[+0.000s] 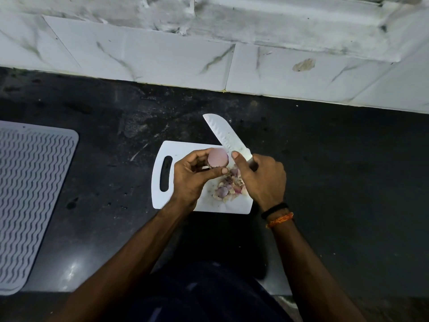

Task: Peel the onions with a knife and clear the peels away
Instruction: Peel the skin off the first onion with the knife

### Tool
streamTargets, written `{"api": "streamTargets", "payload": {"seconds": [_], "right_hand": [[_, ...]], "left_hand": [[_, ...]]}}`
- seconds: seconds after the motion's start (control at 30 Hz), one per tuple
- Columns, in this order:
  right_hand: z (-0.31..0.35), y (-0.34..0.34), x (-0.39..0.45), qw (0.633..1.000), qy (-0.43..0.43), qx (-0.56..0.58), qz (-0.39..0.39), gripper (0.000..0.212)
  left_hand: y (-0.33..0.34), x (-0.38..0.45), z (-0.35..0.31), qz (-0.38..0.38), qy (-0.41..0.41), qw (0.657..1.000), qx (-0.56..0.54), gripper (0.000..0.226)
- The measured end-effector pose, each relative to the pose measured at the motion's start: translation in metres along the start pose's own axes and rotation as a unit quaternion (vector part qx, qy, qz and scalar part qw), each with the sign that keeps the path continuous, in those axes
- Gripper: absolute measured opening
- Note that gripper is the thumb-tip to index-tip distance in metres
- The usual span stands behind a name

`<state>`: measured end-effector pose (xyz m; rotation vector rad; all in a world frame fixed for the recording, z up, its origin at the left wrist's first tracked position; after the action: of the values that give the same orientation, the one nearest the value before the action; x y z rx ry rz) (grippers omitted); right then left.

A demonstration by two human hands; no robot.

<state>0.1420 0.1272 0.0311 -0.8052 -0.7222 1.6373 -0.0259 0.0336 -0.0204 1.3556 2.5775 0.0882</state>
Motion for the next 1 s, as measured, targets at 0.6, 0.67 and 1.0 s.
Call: {"api": "streamTargets", "payload": {"seconds": [0.6,0.67,1.0], "right_hand": [[0.013,-0.001,0.003,0.992,-0.115,-0.004,0.054,0.052],[0.012,-0.007,0.007,0.994,-0.108,0.010,0.032,0.053],[0.014,-0.002,0.001,0.990,-0.134,-0.004,0.045,0.053]], "left_hand": [[0.007,-0.002,-0.004,0.034,-0.017,0.998,-0.059,0.040],[0.010,-0.003,-0.007,0.043,-0.020,0.996,-0.073,0.039],[0.007,-0.005,0.002,0.027,-0.036,0.994,-0.104,0.044]]}}
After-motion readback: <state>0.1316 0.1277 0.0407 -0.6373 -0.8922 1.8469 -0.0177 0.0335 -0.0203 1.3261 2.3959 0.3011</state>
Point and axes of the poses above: each hand's wrist, its own x-axis towards the middle knuckle, its own y-axis out of the palm, z = x × y, the point moved 8 cm from there along x, towards the middle knuckle, and after that the axes turned 5 degrees about y, right-handed, at the moved point
